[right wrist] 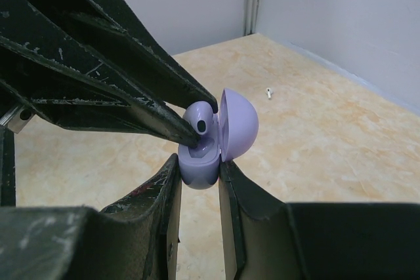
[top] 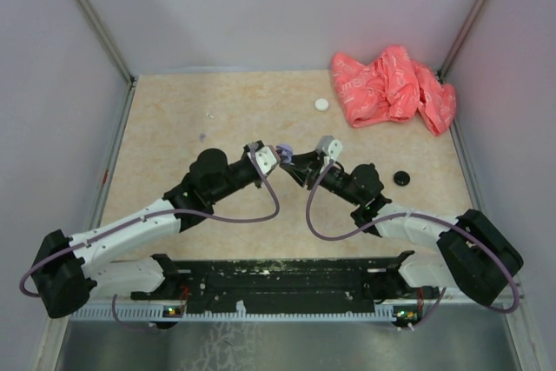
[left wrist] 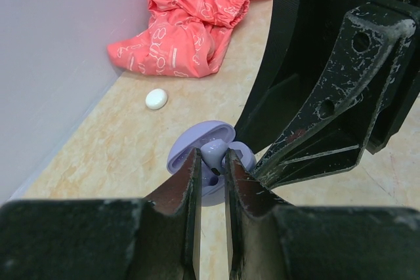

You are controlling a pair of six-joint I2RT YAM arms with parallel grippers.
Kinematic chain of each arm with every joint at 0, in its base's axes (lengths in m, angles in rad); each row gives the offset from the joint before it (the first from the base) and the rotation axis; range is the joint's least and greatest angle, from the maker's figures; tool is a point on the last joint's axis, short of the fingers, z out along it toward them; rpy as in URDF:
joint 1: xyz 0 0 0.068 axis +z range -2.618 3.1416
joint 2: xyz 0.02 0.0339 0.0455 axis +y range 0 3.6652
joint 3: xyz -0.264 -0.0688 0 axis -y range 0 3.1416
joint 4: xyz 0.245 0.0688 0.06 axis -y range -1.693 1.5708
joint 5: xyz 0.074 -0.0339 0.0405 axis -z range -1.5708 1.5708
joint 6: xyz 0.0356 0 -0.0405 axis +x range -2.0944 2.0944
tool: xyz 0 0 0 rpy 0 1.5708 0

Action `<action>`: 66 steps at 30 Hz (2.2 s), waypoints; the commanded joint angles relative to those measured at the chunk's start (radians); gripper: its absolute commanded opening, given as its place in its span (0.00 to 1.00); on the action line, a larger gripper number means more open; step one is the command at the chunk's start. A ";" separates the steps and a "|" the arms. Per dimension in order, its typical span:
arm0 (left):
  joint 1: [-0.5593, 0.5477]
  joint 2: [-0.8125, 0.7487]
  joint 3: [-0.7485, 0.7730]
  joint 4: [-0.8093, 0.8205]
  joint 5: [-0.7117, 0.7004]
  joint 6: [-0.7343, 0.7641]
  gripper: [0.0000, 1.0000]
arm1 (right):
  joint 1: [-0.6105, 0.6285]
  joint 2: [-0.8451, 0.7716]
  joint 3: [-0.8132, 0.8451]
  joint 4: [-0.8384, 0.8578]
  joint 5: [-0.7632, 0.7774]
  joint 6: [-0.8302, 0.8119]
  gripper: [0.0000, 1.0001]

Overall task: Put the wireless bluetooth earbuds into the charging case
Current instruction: Place the earbud in the charging case, then pick up the earbud from the center of the board.

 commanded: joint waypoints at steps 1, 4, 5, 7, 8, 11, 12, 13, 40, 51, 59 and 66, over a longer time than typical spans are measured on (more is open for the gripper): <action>-0.014 -0.018 0.012 -0.048 0.044 0.010 0.18 | -0.003 -0.036 0.031 0.067 -0.001 0.012 0.00; -0.015 -0.018 0.013 -0.060 0.054 0.008 0.21 | -0.003 -0.036 0.034 0.063 -0.004 0.012 0.00; -0.015 -0.018 0.014 -0.061 0.055 0.008 0.23 | -0.003 -0.036 0.034 0.062 -0.005 0.012 0.00; -0.015 -0.018 0.018 -0.068 0.056 0.005 0.26 | -0.003 -0.036 0.034 0.061 -0.005 0.012 0.00; -0.015 -0.019 0.020 -0.072 0.056 0.003 0.28 | -0.003 -0.037 0.035 0.060 -0.005 0.012 0.00; -0.015 -0.025 0.024 -0.077 0.059 -0.003 0.32 | -0.003 -0.037 0.035 0.061 -0.005 0.013 0.00; -0.015 -0.027 0.025 -0.077 0.062 -0.004 0.33 | -0.003 -0.037 0.034 0.061 -0.005 0.012 0.00; -0.015 -0.028 0.026 -0.077 0.062 -0.008 0.35 | -0.003 -0.037 0.035 0.060 -0.005 0.012 0.00; 0.119 -0.075 0.066 -0.370 -0.336 -0.360 0.67 | -0.003 -0.071 -0.043 0.053 0.072 -0.042 0.00; 0.402 0.086 0.155 -0.524 -0.295 -0.497 0.65 | -0.003 -0.079 -0.090 0.074 0.099 -0.070 0.00; 0.598 0.244 0.227 -0.538 -0.249 -0.481 0.64 | -0.003 -0.082 -0.112 0.081 0.120 -0.083 0.00; 0.710 0.437 0.345 -0.562 -0.193 -0.493 0.62 | -0.003 -0.075 -0.126 0.094 0.135 -0.092 0.00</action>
